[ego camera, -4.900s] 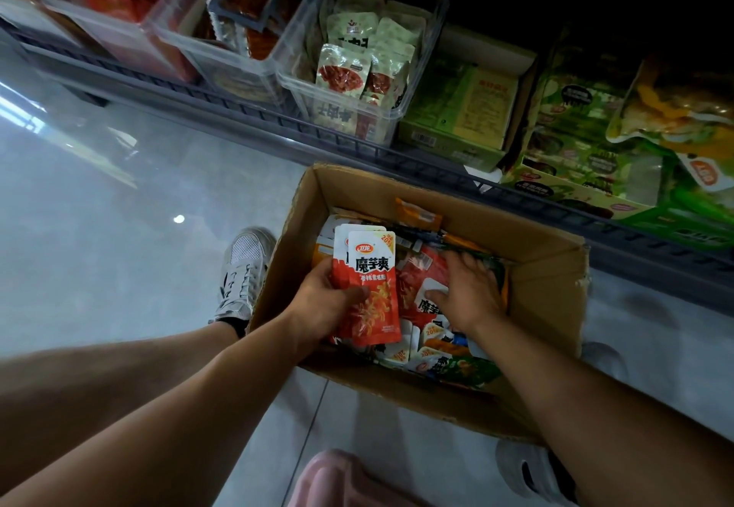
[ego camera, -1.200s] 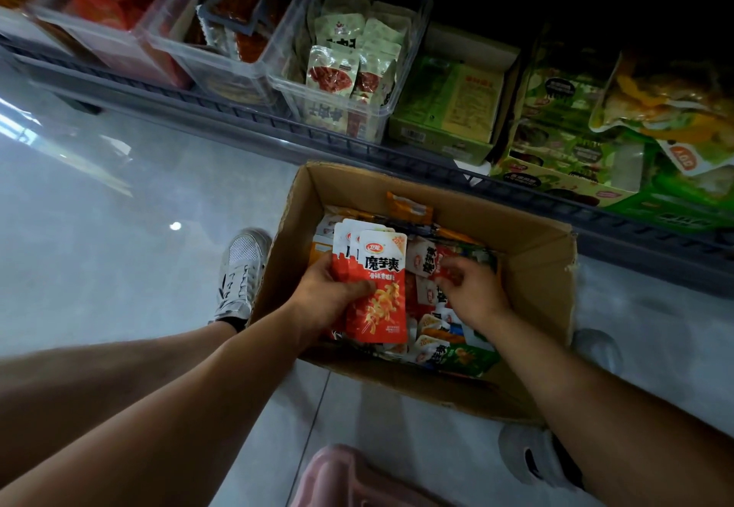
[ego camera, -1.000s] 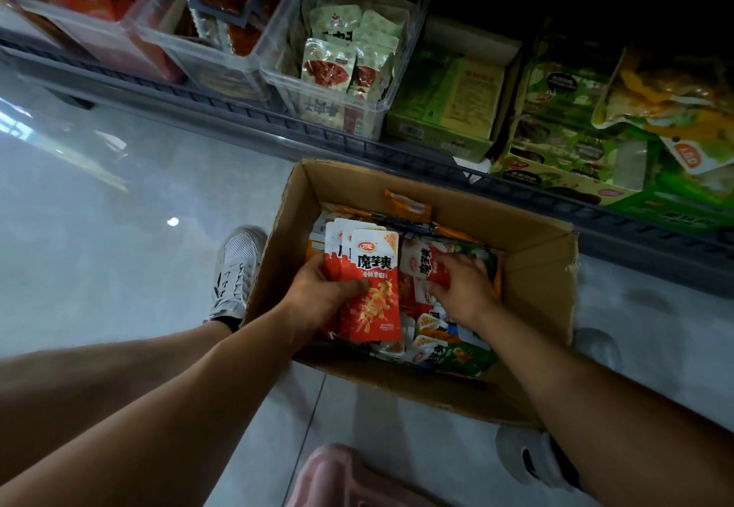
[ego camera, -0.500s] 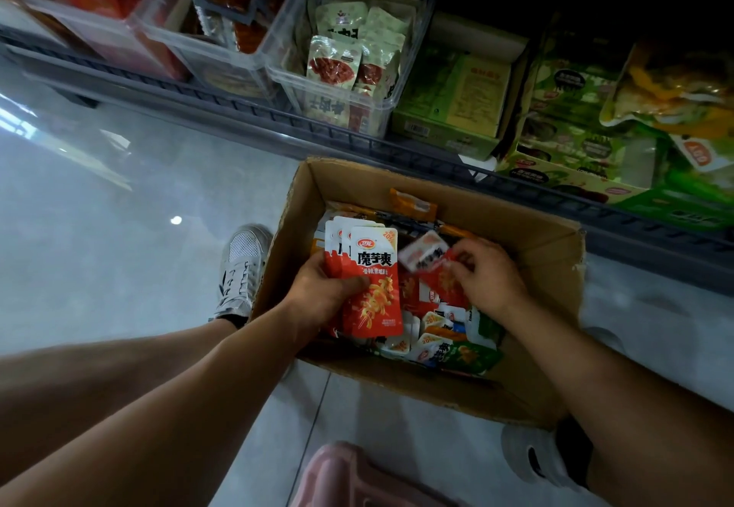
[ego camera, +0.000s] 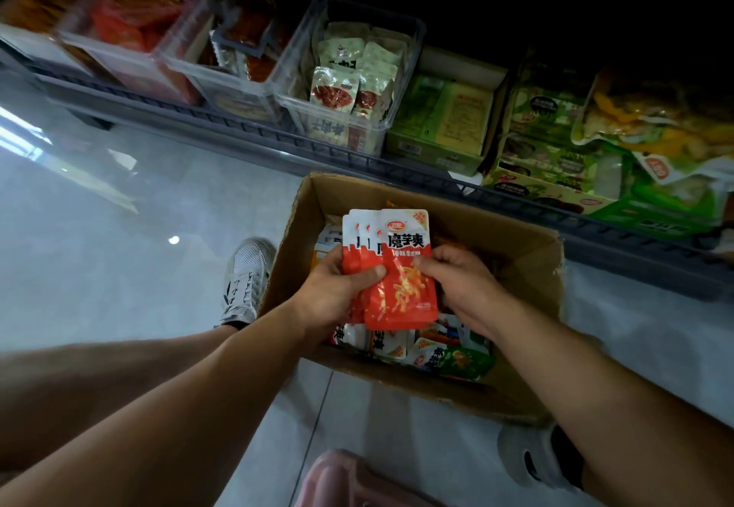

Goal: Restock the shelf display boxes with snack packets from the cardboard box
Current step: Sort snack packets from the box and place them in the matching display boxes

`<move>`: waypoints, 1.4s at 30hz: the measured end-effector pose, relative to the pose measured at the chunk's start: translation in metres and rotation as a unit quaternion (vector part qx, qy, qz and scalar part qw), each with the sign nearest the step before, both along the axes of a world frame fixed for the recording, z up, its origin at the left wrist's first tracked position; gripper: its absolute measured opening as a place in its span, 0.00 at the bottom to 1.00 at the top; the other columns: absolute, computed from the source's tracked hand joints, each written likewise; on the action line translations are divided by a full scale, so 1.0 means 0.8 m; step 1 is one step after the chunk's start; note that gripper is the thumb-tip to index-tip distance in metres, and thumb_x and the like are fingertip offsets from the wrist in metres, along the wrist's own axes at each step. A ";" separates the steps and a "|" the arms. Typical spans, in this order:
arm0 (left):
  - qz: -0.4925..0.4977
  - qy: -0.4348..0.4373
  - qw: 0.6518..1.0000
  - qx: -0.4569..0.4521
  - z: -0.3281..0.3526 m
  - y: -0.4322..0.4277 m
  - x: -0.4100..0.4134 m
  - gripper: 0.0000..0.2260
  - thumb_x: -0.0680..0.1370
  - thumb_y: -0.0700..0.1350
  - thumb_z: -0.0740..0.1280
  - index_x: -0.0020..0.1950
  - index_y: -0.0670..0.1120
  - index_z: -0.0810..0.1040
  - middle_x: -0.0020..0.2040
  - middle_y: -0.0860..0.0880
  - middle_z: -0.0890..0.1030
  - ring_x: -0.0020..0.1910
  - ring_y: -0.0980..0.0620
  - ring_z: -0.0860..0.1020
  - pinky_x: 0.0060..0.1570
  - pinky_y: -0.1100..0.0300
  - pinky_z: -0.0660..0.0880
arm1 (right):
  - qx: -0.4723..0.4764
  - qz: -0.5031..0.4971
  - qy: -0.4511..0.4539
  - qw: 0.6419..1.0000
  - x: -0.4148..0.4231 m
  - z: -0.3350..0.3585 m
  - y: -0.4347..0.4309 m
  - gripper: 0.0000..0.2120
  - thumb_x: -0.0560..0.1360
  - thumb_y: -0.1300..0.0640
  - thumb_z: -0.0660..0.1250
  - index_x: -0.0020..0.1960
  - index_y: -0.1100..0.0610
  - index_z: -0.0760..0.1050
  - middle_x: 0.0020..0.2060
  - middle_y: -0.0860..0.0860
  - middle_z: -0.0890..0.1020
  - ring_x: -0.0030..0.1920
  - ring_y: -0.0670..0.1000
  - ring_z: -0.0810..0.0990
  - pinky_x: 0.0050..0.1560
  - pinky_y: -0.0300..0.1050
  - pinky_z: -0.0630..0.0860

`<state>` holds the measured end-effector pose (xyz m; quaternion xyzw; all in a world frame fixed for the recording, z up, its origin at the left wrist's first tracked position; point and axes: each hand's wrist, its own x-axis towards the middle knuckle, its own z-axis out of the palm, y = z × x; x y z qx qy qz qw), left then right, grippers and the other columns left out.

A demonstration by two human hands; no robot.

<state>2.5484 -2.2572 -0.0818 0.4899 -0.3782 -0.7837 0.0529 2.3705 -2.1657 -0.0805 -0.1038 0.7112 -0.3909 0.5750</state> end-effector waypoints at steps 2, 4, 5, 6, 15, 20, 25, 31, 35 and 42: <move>0.003 0.022 1.000 0.006 0.016 -0.001 -0.006 0.28 0.71 0.46 0.77 0.70 0.51 0.74 0.62 0.44 0.84 0.59 0.42 0.84 0.61 0.37 0.79 | -0.013 -0.026 -0.027 0.999 0.002 0.017 -0.003 0.10 0.77 0.54 0.72 0.57 0.56 0.77 0.49 0.55 0.87 0.49 0.55 0.87 0.55 0.59 0.82; 0.014 0.026 1.000 0.010 0.033 -0.001 -0.015 0.24 0.74 0.45 0.75 0.69 0.51 0.74 0.61 0.44 0.84 0.58 0.41 0.84 0.61 0.37 0.79 | -0.037 -0.022 -0.035 0.998 -0.003 0.041 -0.004 0.14 0.75 0.57 0.73 0.59 0.55 0.76 0.50 0.55 0.87 0.49 0.55 0.87 0.55 0.58 0.82; 0.025 0.028 0.999 0.007 0.041 0.001 -0.021 0.21 0.76 0.43 0.74 0.68 0.50 0.74 0.61 0.43 0.84 0.59 0.41 0.84 0.61 0.37 0.79 | -0.051 -0.022 -0.034 0.998 -0.006 0.054 -0.002 0.16 0.75 0.59 0.74 0.60 0.56 0.75 0.50 0.55 0.86 0.49 0.55 0.87 0.54 0.58 0.82; 0.030 0.033 0.999 -0.001 0.053 0.005 -0.029 0.20 0.78 0.41 0.73 0.69 0.50 0.74 0.61 0.42 0.84 0.59 0.40 0.84 0.61 0.36 0.78 | -0.065 -0.026 -0.031 0.997 -0.009 0.068 0.001 0.17 0.74 0.60 0.74 0.61 0.55 0.74 0.50 0.55 0.86 0.49 0.55 0.87 0.53 0.57 0.82; -0.005 0.077 0.992 -0.105 0.198 0.049 -0.095 0.12 0.83 0.43 0.66 0.66 0.48 0.72 0.57 0.40 0.85 0.54 0.41 0.85 0.53 0.46 0.83 | -0.176 -0.055 -0.092 0.979 -0.029 0.214 0.038 0.14 0.82 0.67 0.60 0.63 0.56 0.77 0.54 0.59 0.85 0.57 0.60 0.84 0.63 0.59 0.77; -0.041 0.115 0.976 -0.179 0.280 0.056 -0.109 0.10 0.83 0.42 0.64 0.64 0.46 0.70 0.58 0.38 0.83 0.55 0.39 0.84 0.55 0.43 0.83 | -0.248 -0.066 -0.044 0.966 -0.030 0.291 0.044 0.15 0.82 0.68 0.59 0.64 0.57 0.76 0.53 0.59 0.86 0.53 0.60 0.85 0.58 0.58 0.80; -0.067 0.122 0.944 -0.298 0.367 0.023 -0.115 0.13 0.79 0.45 0.68 0.62 0.50 0.71 0.60 0.40 0.82 0.56 0.44 0.84 0.52 0.51 0.83 | -0.306 -0.015 0.055 0.950 -0.038 0.372 0.027 0.14 0.81 0.67 0.61 0.64 0.57 0.76 0.54 0.57 0.86 0.55 0.57 0.85 0.59 0.57 0.80; -0.101 0.126 0.866 -0.472 0.491 -0.072 -0.126 0.13 0.82 0.44 0.69 0.66 0.49 0.76 0.53 0.50 0.86 0.48 0.54 0.85 0.43 0.62 0.82 | -0.370 -0.012 0.187 0.910 -0.078 0.478 -0.045 0.12 0.79 0.63 0.68 0.62 0.55 0.76 0.51 0.52 0.86 0.50 0.53 0.86 0.51 0.52 0.82; -0.019 0.140 0.806 -0.575 0.536 -0.124 -0.157 0.20 0.79 0.45 0.74 0.69 0.46 0.76 0.54 0.47 0.85 0.51 0.53 0.85 0.45 0.62 0.83 | -0.417 -0.024 0.270 0.867 -0.104 0.523 -0.106 0.15 0.79 0.60 0.68 0.65 0.53 0.73 0.55 0.50 0.84 0.54 0.53 0.85 0.52 0.54 0.82; -0.015 0.112 0.741 -0.662 0.551 -0.190 -0.193 0.19 0.79 0.47 0.73 0.69 0.48 0.76 0.53 0.56 0.81 0.49 0.61 0.79 0.42 0.68 0.78 | -0.417 -0.006 0.405 0.813 -0.131 0.541 -0.170 0.23 0.80 0.57 0.67 0.73 0.51 0.65 0.56 0.47 0.79 0.52 0.48 0.82 0.45 0.42 0.82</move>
